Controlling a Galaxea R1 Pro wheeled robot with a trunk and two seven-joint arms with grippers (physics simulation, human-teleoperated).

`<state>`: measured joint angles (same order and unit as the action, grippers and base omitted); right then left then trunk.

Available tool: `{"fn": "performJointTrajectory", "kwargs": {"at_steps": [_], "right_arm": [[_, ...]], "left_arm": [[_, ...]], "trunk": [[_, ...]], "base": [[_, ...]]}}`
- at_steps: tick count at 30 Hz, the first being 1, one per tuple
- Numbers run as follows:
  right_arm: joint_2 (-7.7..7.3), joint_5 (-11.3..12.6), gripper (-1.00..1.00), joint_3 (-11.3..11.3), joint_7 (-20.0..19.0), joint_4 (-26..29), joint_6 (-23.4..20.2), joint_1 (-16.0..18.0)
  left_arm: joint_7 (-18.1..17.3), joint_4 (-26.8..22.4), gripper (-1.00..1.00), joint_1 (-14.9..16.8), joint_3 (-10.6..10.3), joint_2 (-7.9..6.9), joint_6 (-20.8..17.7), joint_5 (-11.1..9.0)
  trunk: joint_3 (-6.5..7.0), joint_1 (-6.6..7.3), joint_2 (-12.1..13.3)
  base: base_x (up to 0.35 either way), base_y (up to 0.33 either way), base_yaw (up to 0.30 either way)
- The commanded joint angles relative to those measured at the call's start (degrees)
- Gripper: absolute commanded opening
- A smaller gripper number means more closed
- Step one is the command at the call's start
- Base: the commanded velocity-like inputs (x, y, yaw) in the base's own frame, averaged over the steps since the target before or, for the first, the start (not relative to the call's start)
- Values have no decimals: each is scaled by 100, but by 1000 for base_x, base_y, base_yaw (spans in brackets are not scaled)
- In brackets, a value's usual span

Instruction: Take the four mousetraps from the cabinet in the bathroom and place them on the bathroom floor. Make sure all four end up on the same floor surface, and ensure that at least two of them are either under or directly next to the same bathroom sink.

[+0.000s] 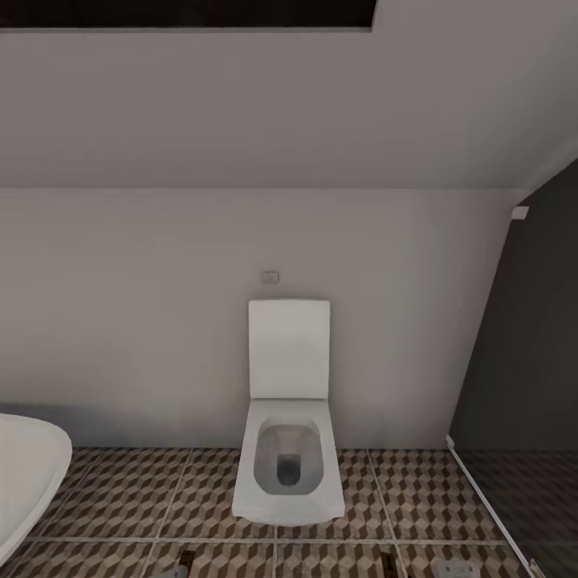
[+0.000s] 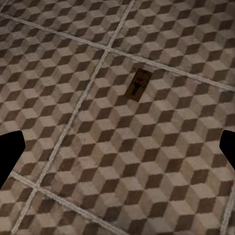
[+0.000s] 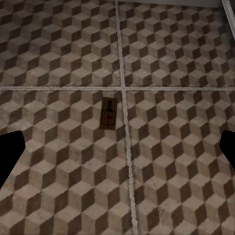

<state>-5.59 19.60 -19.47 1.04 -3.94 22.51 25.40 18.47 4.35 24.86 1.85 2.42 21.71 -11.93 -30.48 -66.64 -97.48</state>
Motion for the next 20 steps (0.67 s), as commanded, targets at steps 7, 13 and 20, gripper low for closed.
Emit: {"fn": "performJointTrajectory", "kwargs": {"at_steps": [7,13,20], "right_arm": [[3,26,100,-48,11,-19,31,9],[2,26,100,-48,12,-19,30,8],[1,26,100,-48,12,-19,30,6]], "left_arm": [[-13,17,100,10,17,37,49,-17],[-18,21,100,4,17,94,45,-15],[-17,22,100,-18,17,121,44,-14]], "trunk": [[-6,0,-3],[-6,0,-3],[-6,0,-3]], "base": [[0,0,0],[0,0,0],[0,0,0]]}}
